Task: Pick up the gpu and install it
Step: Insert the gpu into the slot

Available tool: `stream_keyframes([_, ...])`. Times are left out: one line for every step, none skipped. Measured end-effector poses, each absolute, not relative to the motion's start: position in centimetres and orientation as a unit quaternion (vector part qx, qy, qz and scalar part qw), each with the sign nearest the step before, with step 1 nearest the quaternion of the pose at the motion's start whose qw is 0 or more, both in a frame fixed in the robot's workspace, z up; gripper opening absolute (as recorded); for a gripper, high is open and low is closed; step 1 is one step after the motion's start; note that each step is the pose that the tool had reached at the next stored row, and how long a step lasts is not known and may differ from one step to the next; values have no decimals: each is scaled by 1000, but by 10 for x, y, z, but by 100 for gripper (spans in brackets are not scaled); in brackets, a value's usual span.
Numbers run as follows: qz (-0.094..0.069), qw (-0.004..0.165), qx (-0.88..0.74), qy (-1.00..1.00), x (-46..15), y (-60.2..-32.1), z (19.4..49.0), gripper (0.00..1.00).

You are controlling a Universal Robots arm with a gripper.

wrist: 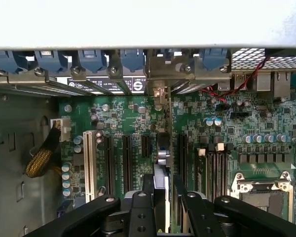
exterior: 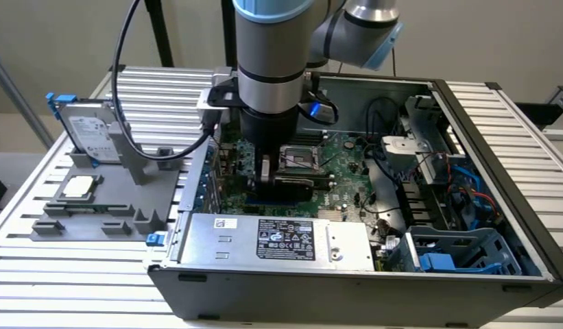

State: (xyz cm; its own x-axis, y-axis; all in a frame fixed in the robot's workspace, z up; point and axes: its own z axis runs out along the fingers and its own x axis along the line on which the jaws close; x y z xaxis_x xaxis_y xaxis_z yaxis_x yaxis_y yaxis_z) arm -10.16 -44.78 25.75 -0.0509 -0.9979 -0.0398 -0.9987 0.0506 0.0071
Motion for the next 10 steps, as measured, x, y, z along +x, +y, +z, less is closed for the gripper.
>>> stream_keyframes([16, 12, -689, 725, -102, -447, 258, 0])
stream_keyframes([16, 12, -689, 725, -102, -447, 258, 0])
stream_keyframes([16, 12, -689, 725, -102, -447, 258, 0])
stream_keyframes([16, 12, -689, 725, -102, -447, 258, 0])
stream_keyframes([16, 11, -689, 725, -102, -447, 257, 0])
stream_keyframes([16, 11, -689, 725, -102, -447, 257, 0])
stream_keyframes([15, 11, -689, 725, -102, -447, 257, 0])
stream_keyframes([15, 11, -689, 725, -102, -447, 257, 0])
stream_keyframes([15, 10, -689, 725, -102, -447, 256, 0])
stream_keyframes([14, 10, -689, 725, -102, -447, 256, 0])
